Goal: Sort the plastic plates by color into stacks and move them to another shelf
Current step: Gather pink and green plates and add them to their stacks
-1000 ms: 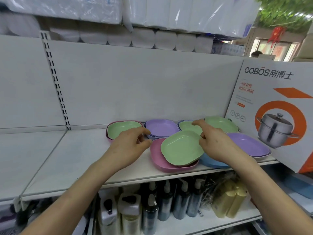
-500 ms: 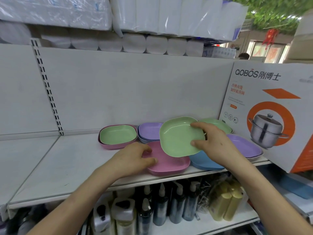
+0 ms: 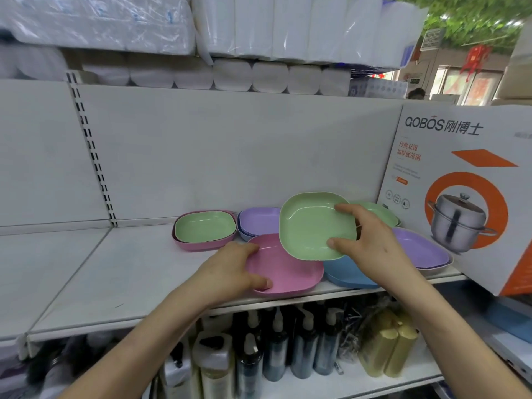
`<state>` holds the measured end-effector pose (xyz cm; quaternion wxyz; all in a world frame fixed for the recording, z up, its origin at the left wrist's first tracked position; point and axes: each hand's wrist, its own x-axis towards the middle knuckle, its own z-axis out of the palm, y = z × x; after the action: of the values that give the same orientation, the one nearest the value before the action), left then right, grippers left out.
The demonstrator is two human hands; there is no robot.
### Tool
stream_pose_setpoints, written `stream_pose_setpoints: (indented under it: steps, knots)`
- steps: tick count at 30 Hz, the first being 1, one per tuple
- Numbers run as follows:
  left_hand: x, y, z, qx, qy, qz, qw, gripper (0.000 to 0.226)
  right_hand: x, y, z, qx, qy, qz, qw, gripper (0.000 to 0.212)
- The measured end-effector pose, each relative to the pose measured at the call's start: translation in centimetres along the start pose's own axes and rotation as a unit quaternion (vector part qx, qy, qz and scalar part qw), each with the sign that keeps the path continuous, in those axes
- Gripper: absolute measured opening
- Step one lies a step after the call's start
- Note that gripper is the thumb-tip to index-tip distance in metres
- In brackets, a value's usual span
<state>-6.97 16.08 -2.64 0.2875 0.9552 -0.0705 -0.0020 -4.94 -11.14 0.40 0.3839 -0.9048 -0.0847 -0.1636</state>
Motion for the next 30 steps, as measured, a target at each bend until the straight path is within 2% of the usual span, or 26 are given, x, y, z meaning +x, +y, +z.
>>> stream_pose_setpoints:
  steps: [3, 12, 16, 21, 25, 30]
  knots:
    - [-0.4, -0.2, 0.4, -0.031, 0.023, 0.004, 0.999, 0.077, 0.0, 0.0, 0.0, 0.019, 0.017, -0.009, 1.0, 0.067]
    - [-2.3, -1.7, -0.4, -0.089, 0.092, 0.001, 0.992, 0.064, 0.2, -0.5, 1.4, 0.086, 0.016, -0.028, 0.996, 0.066]
    - [-4.3, -3.9, -2.3, -0.077, 0.146, -0.034, 0.986, 0.066, 0.1, -1.7, 3.5, 0.126, -0.019, -0.039, 0.991, 0.064]
    - [-8.3, -7.3, -5.3, -0.06, 0.216, -0.085, 0.971, 0.068, -0.4, -4.8, 8.4, 0.165, -0.098, -0.07, 0.979, 0.065]
    - [-12.1, -10.6, -7.8, -0.054, 0.261, -0.117, 0.957, 0.068, -1.4, -8.7, 12.7, 0.164, -0.154, -0.106, 0.969, 0.067]
    - [-17.3, -15.3, -11.1, -0.06, 0.304, -0.142, 0.94, 0.066, -3.4, -14.9, 17.3, 0.159, -0.189, -0.16, 0.956, 0.065]
